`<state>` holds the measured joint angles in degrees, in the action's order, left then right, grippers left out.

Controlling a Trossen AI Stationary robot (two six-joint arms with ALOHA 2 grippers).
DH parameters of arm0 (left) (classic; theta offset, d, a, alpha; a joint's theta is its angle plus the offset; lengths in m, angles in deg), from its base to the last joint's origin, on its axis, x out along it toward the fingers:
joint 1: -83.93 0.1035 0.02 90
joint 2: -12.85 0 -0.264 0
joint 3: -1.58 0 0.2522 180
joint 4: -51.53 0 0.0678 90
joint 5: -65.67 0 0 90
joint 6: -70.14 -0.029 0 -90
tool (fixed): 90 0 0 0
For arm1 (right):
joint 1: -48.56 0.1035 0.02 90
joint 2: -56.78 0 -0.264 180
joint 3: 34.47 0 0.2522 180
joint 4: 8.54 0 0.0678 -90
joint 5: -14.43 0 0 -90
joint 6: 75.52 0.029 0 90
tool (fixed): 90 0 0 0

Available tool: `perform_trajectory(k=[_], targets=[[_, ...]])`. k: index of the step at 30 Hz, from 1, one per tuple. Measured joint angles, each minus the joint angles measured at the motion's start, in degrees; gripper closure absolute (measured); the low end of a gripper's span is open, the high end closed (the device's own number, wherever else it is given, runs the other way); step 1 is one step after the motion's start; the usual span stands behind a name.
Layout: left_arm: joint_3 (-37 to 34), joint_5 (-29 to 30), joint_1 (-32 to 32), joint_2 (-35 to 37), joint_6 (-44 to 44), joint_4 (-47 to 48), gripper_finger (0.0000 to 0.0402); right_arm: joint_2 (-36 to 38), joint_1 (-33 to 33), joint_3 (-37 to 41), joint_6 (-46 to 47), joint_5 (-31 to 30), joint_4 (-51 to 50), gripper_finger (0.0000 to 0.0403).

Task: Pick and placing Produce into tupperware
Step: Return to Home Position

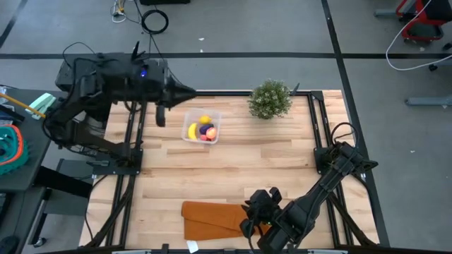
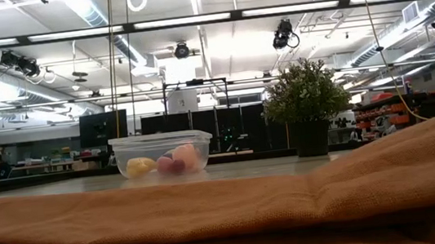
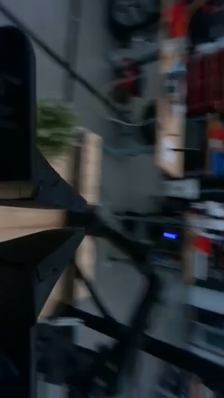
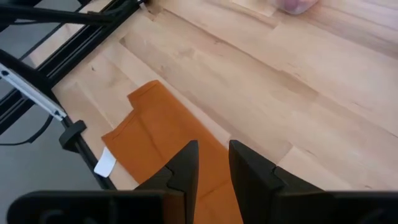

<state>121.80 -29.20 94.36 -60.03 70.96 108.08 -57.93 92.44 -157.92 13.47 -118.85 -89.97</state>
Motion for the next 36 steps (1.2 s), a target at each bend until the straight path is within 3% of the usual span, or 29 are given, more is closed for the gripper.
perform_trajectory(k=[7,12,17,22,28,36], targets=[[-2.3,-5.8,-1.1,-0.1,0.1,-14.1,0.0366,0.0,-1.0,0.0,-0.4,0.0,0.1,0.0308],[-19.7,-5.9,-3.8,2.5,5.0,-32.4,0.0395,0.0,-1.0,0.0,-0.1,0.1,0.5,0.0308],[-40.1,-4.8,-5.2,6.9,9.3,-50.0,0.0386,0.0,-0.9,0.0,0.0,0.7,1.7,0.0308],[-55.5,-4.3,-5.1,12.9,9.3,-57.2,0.0393,0.0,-0.9,0.0,-0.2,1.6,1.8,0.0308],[-71.3,-1.9,-5.1,21.6,16.5,-68.8,0.0387,0.0,-0.9,0.0,-0.5,2.8,1.8,0.0308],[-82.0,5.5,-5.2,34.6,18.1,-70.9,0.0396,0.0,-1.3,0.0,-0.2,2.9,1.7,0.0308]])
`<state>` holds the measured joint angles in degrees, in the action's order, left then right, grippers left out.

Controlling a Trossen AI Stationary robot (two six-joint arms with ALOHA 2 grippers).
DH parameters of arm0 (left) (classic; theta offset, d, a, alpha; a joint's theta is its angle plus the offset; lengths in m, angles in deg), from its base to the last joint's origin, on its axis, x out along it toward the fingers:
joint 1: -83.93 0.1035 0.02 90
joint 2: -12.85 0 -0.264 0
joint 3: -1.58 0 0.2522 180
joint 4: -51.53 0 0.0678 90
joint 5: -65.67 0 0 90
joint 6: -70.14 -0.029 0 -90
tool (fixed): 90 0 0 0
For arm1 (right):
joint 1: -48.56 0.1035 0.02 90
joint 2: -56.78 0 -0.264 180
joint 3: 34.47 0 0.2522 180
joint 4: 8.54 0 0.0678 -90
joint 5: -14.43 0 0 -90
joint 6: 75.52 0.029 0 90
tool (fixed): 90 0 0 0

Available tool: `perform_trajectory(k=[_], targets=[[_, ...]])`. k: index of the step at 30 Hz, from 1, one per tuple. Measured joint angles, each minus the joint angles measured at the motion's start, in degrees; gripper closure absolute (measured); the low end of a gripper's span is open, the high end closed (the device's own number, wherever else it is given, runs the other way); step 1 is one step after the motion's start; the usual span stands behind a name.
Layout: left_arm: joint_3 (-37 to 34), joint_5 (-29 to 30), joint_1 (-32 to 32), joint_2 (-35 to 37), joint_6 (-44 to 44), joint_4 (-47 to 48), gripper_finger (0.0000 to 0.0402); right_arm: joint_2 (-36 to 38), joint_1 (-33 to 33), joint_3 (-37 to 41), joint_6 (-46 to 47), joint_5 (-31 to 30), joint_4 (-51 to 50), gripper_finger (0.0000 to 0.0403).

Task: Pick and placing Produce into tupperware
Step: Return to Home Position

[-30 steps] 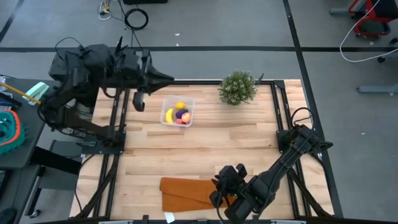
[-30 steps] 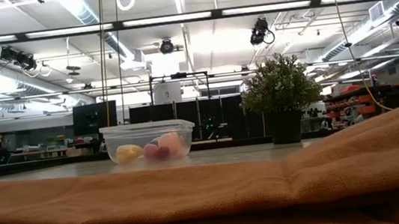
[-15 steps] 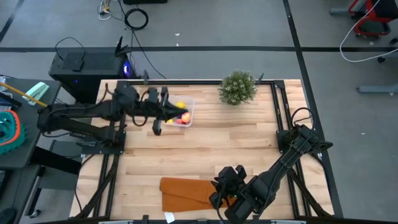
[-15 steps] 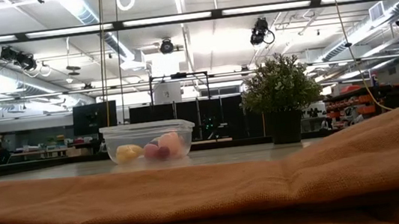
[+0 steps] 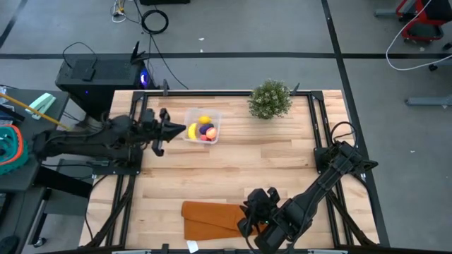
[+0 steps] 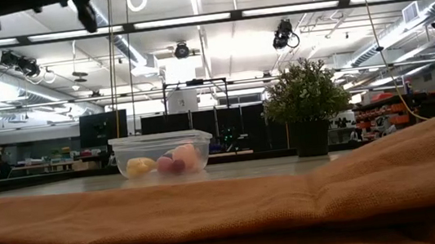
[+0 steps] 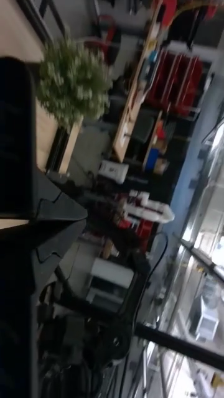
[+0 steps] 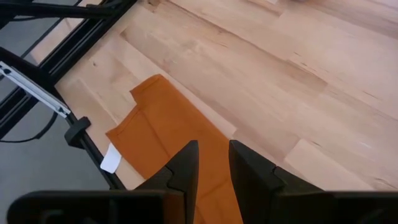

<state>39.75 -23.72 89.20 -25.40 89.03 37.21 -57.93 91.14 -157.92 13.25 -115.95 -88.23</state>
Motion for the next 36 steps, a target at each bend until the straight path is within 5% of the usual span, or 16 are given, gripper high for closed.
perform_trajectory(k=[18,26,36], targets=[[-15.3,11.2,0.5,21.2,1.8,3.8,0.0384,0.0,-1.3,0.0,2.1,0.2,0.0,0.0308],[-20.1,10.8,1.0,28.3,2.5,2.1,0.0396,0.0,-1.3,0.0,4.1,0.2,0.0,0.0308],[-22.8,2.2,1.0,33.7,0.9,2.5,0.0396,0.0,-1.4,0.0,4.7,0.2,0.0,0.0308]])
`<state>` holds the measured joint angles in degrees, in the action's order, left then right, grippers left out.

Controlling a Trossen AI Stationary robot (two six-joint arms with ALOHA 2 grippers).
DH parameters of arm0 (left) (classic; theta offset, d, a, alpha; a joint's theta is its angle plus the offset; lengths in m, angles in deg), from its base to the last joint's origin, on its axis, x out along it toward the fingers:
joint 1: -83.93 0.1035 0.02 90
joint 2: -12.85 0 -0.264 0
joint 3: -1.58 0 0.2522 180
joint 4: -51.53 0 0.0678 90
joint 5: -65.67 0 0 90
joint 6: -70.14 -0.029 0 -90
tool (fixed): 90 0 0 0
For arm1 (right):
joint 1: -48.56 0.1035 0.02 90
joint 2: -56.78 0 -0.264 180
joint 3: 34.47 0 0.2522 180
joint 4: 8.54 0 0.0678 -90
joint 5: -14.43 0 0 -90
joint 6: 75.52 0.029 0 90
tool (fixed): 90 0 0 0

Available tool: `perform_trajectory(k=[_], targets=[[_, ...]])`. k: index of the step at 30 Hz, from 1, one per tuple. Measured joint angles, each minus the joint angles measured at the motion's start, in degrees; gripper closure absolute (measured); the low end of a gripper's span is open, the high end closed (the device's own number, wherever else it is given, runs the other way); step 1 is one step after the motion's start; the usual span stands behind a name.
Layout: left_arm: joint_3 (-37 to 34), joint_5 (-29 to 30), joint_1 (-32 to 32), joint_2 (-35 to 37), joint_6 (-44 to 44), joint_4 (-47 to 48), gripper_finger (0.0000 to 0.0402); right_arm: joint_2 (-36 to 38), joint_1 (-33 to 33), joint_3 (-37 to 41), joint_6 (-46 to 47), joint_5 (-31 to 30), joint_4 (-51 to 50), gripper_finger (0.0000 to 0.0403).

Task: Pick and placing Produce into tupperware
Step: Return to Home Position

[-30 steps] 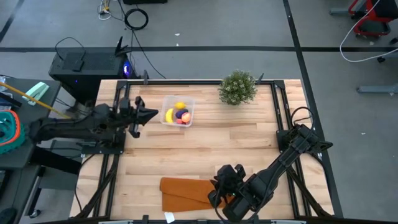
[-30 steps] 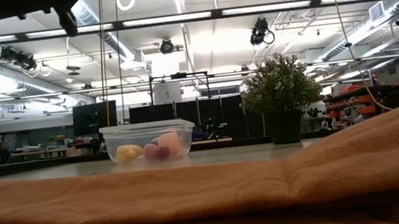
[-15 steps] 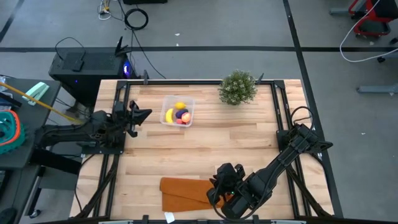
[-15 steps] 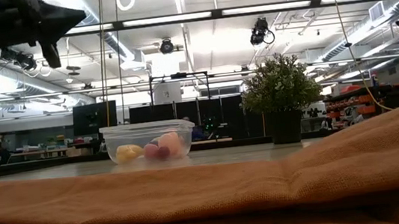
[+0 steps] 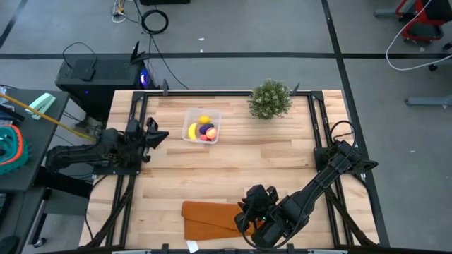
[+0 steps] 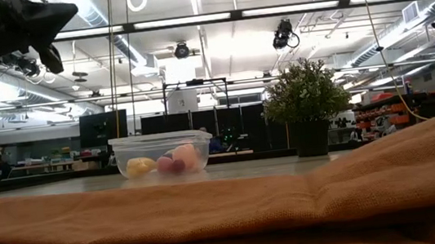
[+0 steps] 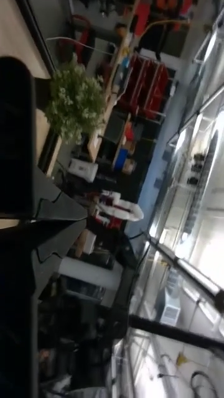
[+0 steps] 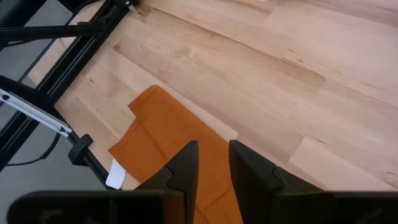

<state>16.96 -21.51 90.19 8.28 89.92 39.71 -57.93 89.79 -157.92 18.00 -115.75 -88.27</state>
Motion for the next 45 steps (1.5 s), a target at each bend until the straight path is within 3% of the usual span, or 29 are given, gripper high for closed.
perform_trajectory(k=[7,13,18,21,29,45], targets=[[-1.1,-1.6,0.0,1.3,-0.6,4.1,0.0391,0.0,0.0,0.0,0.1,0.0,0.0,0.0308],[-1.1,-8.1,0.0,1.3,0.0,4.8,0.0392,0.0,0.0,0.0,2.1,0.0,-0.1,0.0308],[-1.1,-9.5,0.0,1.3,-0.1,6.9,0.0397,0.0,-0.3,0.0,2.1,0.0,-0.2,0.0308],[-1.1,-8.9,0.0,1.3,-1.8,11.1,0.0395,0.0,-0.7,0.0,2.1,0.0,-0.2,0.0308],[-1.2,0.0,0.0,1.3,-2.3,22.7,0.0396,0.0,-2.4,0.0,1.7,-0.1,-0.2,0.0308],[-1.1,-0.1,0.0,1.2,-2.0,24.6,0.0389,0.0,-8.0,0.0,-3.6,-0.9,0.3,0.0319]])
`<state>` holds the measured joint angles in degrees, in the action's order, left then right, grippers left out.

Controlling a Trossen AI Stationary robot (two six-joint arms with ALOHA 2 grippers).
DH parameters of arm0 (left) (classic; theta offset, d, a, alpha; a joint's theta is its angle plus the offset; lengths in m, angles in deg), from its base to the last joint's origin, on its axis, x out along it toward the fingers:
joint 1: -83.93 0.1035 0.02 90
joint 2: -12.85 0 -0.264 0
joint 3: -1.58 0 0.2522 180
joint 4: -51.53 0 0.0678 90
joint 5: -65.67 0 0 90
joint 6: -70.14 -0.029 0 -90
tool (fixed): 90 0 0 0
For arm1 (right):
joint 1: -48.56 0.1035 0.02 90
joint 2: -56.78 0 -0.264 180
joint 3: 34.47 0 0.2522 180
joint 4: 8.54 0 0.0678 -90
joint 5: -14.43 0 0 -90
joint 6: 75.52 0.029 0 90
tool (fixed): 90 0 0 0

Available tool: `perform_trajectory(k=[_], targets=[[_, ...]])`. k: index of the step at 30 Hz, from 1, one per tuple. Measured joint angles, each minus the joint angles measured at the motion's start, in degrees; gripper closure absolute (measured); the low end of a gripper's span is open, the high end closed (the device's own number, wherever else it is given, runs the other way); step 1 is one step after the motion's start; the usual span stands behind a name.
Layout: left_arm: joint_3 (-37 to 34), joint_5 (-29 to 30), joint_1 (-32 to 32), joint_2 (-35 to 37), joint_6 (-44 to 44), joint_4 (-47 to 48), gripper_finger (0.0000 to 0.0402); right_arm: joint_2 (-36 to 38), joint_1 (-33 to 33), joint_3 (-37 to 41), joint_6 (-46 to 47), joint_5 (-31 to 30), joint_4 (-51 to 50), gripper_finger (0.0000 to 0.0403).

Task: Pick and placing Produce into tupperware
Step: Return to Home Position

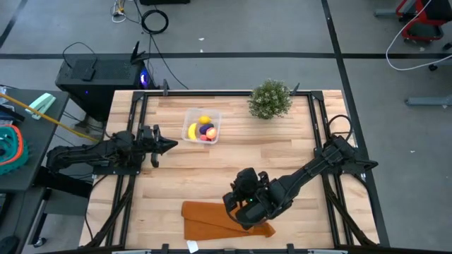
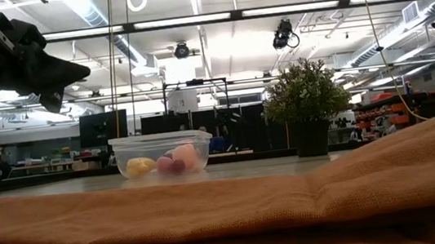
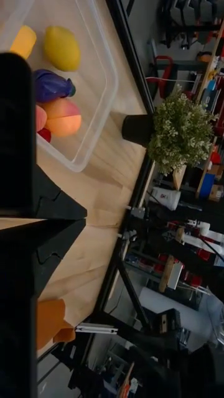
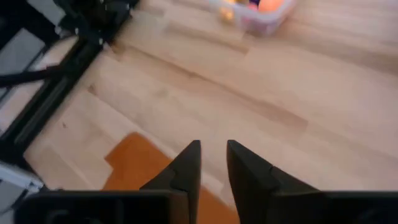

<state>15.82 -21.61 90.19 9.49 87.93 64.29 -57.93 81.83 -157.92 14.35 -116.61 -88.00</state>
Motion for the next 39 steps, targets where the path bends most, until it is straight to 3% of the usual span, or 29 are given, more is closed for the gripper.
perform_trajectory(k=[5,10,14,17,20,24,30,34,39], targets=[[-0.1,0.1,0.0,0.0,-0.6,-1.2,0.0367,0.7,-0.8,0.0,-2.2,-4.4,0.7,0.0393],[-0.1,0.1,0.0,0.0,-0.7,-2.0,0.0355,1.4,-3.0,0.0,-6.2,-7.5,2.2,0.0399],[-0.1,0.1,0.0,0.0,-0.5,-2.1,0.0355,1.5,-6.2,0.0,-17.2,-6.9,12.4,0.04],[-0.1,0.1,0.0,0.0,-0.5,-2.3,0.036,1.5,-9.5,0.0,-34.7,0.2,28.9,0.0401],[-0.1,0.1,0.0,0.0,-0.5,-2.4,0.0364,1.5,-13.9,0.3,-51.2,12.2,41.7,0.0401],[-0.1,0.1,0.0,0.0,-0.5,-2.5,0.0367,1.5,-21.0,0.4,-63.7,26.9,47.0,0.0402],[-0.1,0.0,0.0,0.0,-0.5,-2.6,0.0359,3.7,-30.5,0.4,-75.5,45.2,47.9,0.0402],[-0.1,0.0,0.0,0.0,-0.5,-2.6,0.0359,5.5,-37.2,0.5,-80.7,51.5,50.0,0.0402],[-0.1,0.0,0.0,0.0,-0.5,-2.6,0.0367,9.2,-44.7,0.7,-79.7,58.2,60.1,0.0402]])
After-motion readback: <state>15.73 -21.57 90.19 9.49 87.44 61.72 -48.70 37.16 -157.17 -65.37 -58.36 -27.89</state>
